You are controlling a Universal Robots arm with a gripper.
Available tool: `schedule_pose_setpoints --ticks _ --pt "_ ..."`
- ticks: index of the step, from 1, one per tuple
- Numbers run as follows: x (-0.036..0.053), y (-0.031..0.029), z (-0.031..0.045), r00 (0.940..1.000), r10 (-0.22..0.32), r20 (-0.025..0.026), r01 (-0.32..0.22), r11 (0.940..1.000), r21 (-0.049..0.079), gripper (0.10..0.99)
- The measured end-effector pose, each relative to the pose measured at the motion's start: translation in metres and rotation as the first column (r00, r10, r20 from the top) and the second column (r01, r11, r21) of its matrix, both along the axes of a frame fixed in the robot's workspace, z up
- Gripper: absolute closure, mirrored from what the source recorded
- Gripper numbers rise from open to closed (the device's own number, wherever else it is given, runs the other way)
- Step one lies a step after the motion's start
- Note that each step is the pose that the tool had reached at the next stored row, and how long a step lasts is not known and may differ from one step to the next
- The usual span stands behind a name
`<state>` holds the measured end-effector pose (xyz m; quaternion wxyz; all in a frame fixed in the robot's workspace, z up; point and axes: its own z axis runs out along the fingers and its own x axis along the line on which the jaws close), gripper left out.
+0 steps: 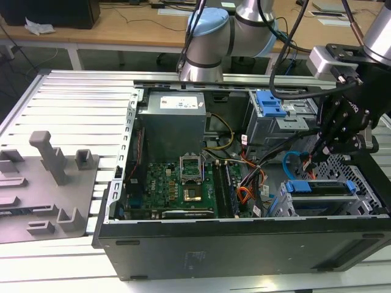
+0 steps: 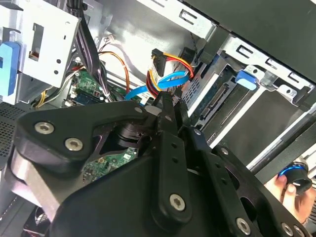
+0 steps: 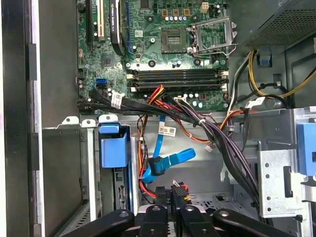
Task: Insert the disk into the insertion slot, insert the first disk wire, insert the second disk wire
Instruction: 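Insert the first disk wire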
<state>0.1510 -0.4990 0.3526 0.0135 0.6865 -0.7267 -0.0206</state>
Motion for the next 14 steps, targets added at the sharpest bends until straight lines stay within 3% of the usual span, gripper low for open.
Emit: schedule_pose_setpoints --ticks 1,3,6,8,10,14 --pt "0.0048 0.0000 0.0001 1.0000 0.000 -0.0016 0.000 1.0000 0.000 0.922" --pt "0.0049 -0.0057 0.0001 1.0000 0.000 -0.0016 0.000 1.0000 0.000 0.922" --pt "0.0049 -0.0218 0.0000 1.0000 0.000 -0.0016 0.000 1.0000 0.000 0.922" --pt "0.0054 -0.0364 -0.0007 1.0000 0.000 -0.0016 0.000 1.0000 0.000 0.922" --pt "0.0105 -0.0390 -0.0025 1.0000 0.000 -0.0029 0.000 1.0000 0.000 0.922" --pt "0.0120 -0.0404 -0.0058 1.0000 0.000 -0.0032 0.000 1.0000 0.000 0.922"
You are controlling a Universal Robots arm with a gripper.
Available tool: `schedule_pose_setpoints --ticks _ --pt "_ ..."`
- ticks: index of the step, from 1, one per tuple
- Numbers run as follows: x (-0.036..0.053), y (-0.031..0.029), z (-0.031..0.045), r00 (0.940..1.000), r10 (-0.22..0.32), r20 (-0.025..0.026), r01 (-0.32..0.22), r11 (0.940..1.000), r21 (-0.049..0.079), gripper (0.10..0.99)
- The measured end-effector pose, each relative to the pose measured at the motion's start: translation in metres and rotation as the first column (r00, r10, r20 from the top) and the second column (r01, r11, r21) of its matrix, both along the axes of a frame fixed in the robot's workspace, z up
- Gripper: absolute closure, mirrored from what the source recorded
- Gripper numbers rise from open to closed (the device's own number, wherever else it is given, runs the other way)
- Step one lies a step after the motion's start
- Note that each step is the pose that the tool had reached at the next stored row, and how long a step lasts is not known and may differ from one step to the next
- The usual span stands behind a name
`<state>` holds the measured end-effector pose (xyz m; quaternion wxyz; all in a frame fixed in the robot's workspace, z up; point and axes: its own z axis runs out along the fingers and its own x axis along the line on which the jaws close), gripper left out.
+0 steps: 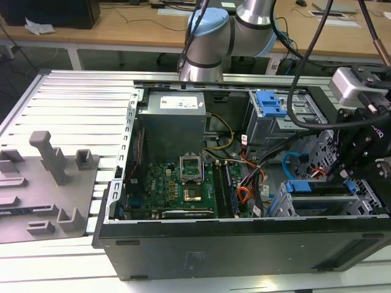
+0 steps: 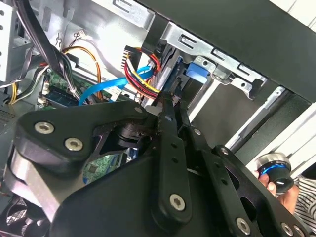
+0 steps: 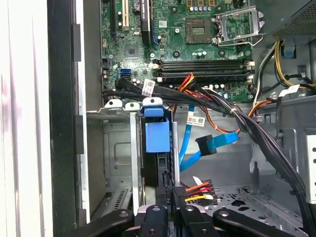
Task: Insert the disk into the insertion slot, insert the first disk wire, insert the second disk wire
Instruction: 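Insert the first disk wire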
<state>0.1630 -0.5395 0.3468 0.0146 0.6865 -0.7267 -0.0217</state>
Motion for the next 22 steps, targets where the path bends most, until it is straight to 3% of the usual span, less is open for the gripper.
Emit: schedule_pose_setpoints --ticks 9,12,22 --pt "0.0017 -0.0016 -0.0037 1.0000 0.000 -0.0001 0.000 1.0000 0.002 0.922" --pt "0.0011 -0.0016 -0.0044 1.0000 0.000 -0.0002 0.000 1.0000 0.009 0.922" --pt "0.0029 -0.0016 -0.0120 1.0000 0.000 -0.0001 0.000 1.0000 0.008 0.922"
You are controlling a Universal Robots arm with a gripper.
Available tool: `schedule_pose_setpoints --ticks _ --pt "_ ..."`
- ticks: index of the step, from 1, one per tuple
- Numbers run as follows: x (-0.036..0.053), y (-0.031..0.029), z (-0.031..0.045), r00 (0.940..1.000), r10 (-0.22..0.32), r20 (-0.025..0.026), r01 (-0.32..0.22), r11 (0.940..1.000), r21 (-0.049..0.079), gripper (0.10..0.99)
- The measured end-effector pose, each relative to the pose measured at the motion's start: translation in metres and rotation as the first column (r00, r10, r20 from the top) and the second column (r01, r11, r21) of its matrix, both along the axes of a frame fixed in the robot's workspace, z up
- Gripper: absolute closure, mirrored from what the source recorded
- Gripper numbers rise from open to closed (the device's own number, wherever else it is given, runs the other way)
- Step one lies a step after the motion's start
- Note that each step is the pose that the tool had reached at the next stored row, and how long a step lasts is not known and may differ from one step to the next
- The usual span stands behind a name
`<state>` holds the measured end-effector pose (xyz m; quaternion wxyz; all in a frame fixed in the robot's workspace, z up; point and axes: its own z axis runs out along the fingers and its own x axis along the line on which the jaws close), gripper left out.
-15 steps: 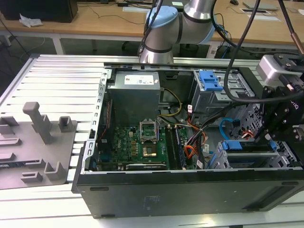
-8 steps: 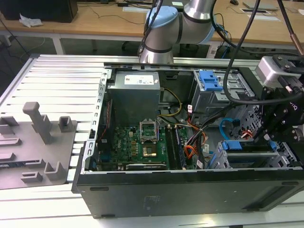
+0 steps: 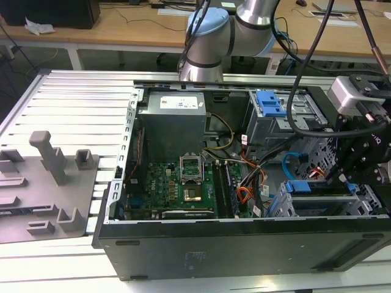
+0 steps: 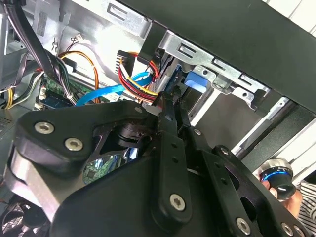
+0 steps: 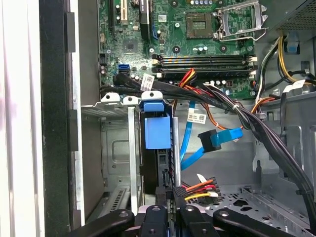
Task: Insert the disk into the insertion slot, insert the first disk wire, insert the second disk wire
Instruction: 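Insert the first disk wire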
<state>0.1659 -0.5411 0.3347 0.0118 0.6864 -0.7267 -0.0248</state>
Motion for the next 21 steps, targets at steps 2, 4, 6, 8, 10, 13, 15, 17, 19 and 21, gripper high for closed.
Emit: schedule_pose_setpoints --ticks 2,4,6,8,10,13,15,17,19,21 --pt "0.0001 0.0000 -0.0002 1.0000 0.000 -0.0001 0.000 1.0000 0.000 0.922" --pt "0.0001 0.0000 -0.0002 1.0000 0.000 -0.0001 0.000 1.0000 0.000 0.922" --pt "0.0002 0.0000 -0.0002 1.0000 0.000 0.0000 0.000 1.0000 0.000 0.922" --pt "0.0002 0.0000 -0.0002 1.0000 0.000 0.0000 0.000 1.0000 0.000 0.922" --pt "0.0001 -0.0002 -0.0012 1.0000 0.000 -0.0002 0.000 1.0000 0.002 0.910" --pt "0.0002 -0.0002 0.0065 1.0000 0.000 0.0000 0.000 1.0000 0.000 0.847" --pt "-0.0004 0.0007 0.0189 1.0000 0.000 0.0003 0.000 1.0000 0.000 0.847" --pt "-0.0009 0.0016 0.0281 1.0000 0.000 0.0010 0.000 1.0000 0.000 0.859" --pt "-0.0012 0.0016 0.0316 1.0000 0.000 0.0012 0.000 1.0000 0.000 0.980" --pt "-0.0014 0.0016 0.0316 1.0000 0.000 0.0012 0.000 1.0000 0.000 0.980"
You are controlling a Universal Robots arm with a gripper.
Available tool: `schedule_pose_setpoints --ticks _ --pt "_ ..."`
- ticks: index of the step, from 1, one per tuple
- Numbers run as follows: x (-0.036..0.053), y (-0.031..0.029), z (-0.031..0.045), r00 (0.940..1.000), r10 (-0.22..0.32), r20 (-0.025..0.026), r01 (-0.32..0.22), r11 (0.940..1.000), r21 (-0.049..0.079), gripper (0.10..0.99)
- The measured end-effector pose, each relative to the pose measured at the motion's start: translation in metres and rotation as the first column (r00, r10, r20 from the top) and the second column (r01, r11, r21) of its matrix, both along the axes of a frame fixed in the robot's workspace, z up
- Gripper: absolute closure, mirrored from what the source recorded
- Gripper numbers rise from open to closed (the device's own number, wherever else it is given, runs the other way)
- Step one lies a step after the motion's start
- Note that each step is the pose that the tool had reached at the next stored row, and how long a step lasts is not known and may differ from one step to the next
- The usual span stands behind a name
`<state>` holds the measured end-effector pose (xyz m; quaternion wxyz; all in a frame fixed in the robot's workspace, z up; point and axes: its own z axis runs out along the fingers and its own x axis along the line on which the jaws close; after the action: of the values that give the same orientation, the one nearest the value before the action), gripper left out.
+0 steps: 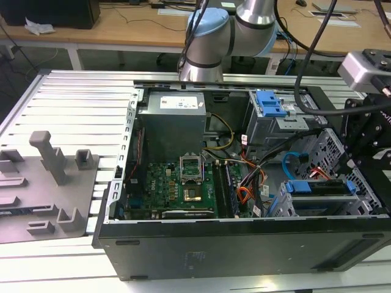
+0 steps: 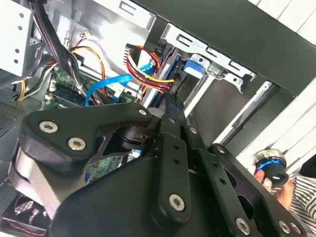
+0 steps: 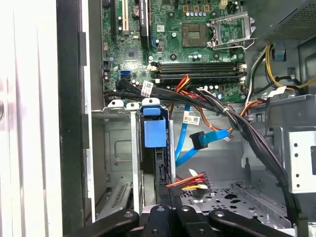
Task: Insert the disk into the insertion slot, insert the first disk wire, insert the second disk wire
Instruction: 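Insert the first disk wire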
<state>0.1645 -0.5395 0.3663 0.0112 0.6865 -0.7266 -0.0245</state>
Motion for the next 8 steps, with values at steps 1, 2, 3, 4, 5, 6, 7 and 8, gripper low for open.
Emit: schedule_pose_setpoints --ticks 1,2,3,4,5,6,7,8 --pt "0.0000 0.0000 0.0001 1.0000 0.000 0.0000 0.000 1.0000 0.000 0.980" --pt "-0.0012 0.0000 0.0001 1.0000 0.000 0.0001 0.000 1.0000 0.000 0.980" --pt "-0.0035 0.0001 0.0002 1.0000 0.000 0.0000 0.000 1.0000 0.000 0.980" --pt "-0.0079 0.0000 0.0000 1.0000 0.000 0.0000 0.000 1.0000 0.000 0.980" --pt "-0.0110 0.0000 0.0001 1.0000 0.000 0.0000 0.000 1.0000 0.000 0.980" --pt "-0.0132 0.0000 0.0000 1.0000 0.000 0.0000 0.000 1.0000 0.000 0.980" --pt "-0.0148 0.0000 0.0000 1.0000 0.000 0.0000 0.000 1.0000 0.000 0.980" --pt "-0.0175 0.0000 0.0001 1.0000 0.000 0.0000 0.000 1.0000 0.000 0.980"
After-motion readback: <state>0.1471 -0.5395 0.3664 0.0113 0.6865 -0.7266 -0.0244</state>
